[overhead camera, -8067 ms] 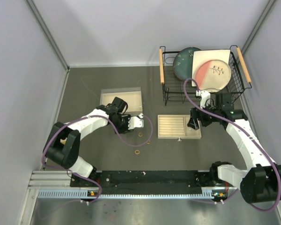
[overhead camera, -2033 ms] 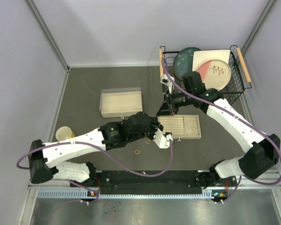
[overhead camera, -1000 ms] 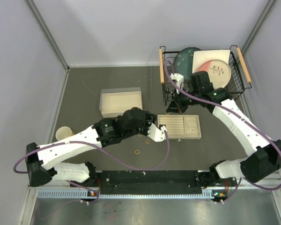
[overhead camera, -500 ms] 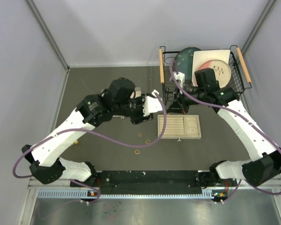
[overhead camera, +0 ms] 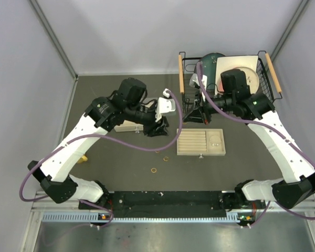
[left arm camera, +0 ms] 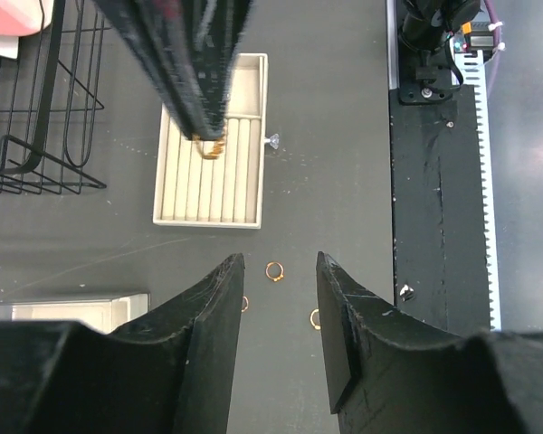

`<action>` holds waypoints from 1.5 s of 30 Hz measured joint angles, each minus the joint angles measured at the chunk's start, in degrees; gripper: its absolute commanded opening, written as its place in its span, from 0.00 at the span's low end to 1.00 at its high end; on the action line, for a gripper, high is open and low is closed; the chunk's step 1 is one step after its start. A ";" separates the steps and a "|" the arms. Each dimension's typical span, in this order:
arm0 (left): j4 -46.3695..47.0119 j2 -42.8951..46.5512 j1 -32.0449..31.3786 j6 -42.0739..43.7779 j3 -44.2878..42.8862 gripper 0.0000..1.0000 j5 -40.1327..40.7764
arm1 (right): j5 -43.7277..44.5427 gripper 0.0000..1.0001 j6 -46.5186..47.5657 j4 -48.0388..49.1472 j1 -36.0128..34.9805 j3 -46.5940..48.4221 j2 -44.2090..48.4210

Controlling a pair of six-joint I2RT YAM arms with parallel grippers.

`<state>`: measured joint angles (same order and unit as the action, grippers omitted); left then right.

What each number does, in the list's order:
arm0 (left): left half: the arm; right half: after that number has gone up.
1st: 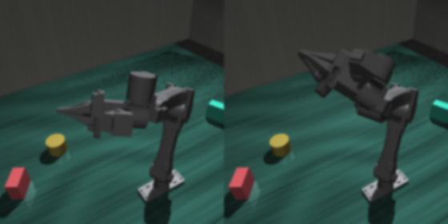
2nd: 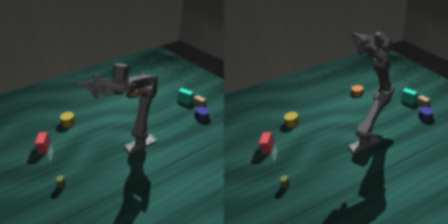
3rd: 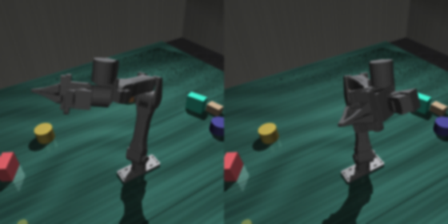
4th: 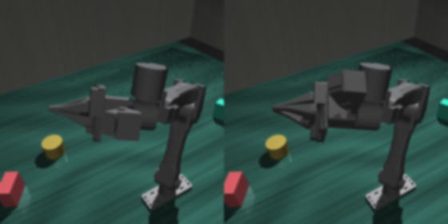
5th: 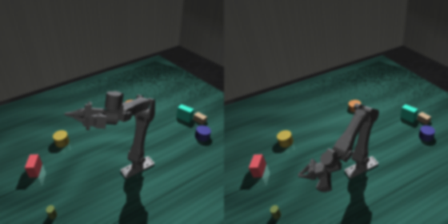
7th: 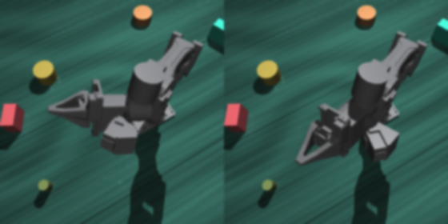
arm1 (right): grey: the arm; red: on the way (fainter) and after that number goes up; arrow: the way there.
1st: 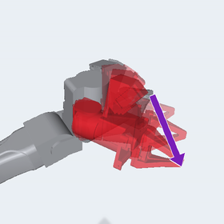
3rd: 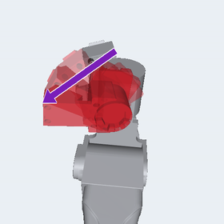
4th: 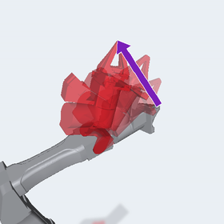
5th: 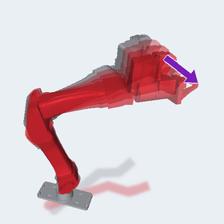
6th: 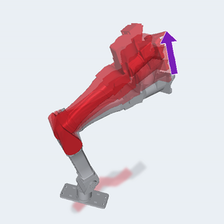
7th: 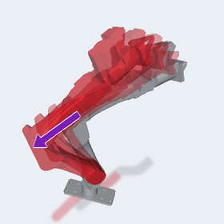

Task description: Organize the mixed jewelry

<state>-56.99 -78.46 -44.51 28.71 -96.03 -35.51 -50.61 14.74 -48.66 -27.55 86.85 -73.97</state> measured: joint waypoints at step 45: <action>15.37 -4.59 3.61 -7.82 3.52 0.24 -10.14 | 3.89 0.00 1.68 -0.61 -3.45 -0.17 0.63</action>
<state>-41.63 -83.05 -40.91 20.88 -92.51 -45.65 -46.72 16.43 -49.28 -31.00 86.67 -73.34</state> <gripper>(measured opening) 0.240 0.007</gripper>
